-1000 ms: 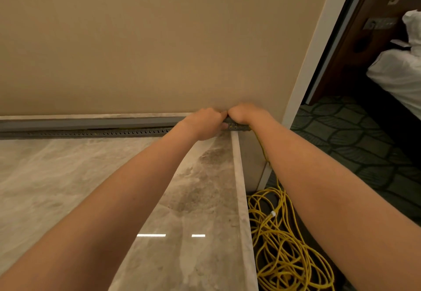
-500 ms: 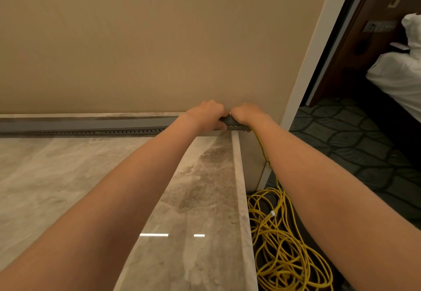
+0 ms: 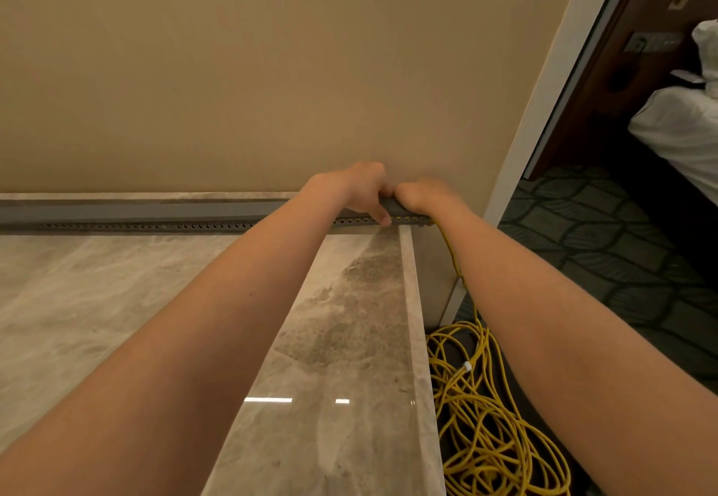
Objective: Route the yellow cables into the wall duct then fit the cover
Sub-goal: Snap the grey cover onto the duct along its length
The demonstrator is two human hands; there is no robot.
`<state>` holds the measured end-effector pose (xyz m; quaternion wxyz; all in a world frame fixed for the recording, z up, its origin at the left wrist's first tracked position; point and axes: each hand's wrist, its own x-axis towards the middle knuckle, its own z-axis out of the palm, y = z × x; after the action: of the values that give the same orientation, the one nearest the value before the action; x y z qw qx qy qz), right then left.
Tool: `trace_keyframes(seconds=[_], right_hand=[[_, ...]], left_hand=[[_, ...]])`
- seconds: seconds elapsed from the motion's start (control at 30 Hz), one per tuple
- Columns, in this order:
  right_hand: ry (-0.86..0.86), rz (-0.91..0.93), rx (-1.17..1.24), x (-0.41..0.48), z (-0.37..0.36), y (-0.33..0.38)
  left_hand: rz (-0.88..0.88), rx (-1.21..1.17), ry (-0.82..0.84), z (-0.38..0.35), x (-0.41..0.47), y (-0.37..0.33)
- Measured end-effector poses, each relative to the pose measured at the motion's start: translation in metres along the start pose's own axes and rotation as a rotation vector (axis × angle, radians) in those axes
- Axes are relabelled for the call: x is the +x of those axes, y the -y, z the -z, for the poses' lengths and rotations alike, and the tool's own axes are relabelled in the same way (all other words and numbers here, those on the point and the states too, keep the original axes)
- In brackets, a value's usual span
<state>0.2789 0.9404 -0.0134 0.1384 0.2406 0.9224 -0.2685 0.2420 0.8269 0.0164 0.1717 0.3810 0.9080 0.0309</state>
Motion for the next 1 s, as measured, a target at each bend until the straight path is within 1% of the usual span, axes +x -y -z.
trace_keyframes(seconds=[0.17,0.23,0.37,0.43,0.7,0.77,0.87,1.0], right_hand=[[-0.097,-0.018,-0.017,-0.005,-0.001,-0.001],[-0.127,-0.027,-0.047,-0.005,-0.001,-0.001],[-0.129,-0.015,-0.081,-0.005,-0.001,-0.001],[-0.128,-0.008,-0.089,-0.004,-0.001,-0.001],[-0.187,0.018,-0.136,-0.008,-0.001,0.000],[-0.187,0.032,-0.147,-0.010,-0.001,-0.001],[-0.170,0.049,-0.168,-0.011,0.001,0.002],[-0.161,0.057,-0.143,-0.010,0.000,0.002]], left_hand=[[0.028,-0.089,0.064,0.005,0.003,0.007],[0.073,-0.123,0.082,0.008,0.002,0.009],[0.206,0.022,0.216,0.009,0.000,0.009],[0.236,0.063,0.258,0.005,0.000,0.010],[0.203,0.093,0.283,0.000,-0.001,0.011],[0.187,0.074,0.292,-0.002,-0.002,0.012],[0.178,0.049,0.257,-0.003,-0.004,0.013],[0.180,0.003,0.246,-0.003,-0.002,0.008]])
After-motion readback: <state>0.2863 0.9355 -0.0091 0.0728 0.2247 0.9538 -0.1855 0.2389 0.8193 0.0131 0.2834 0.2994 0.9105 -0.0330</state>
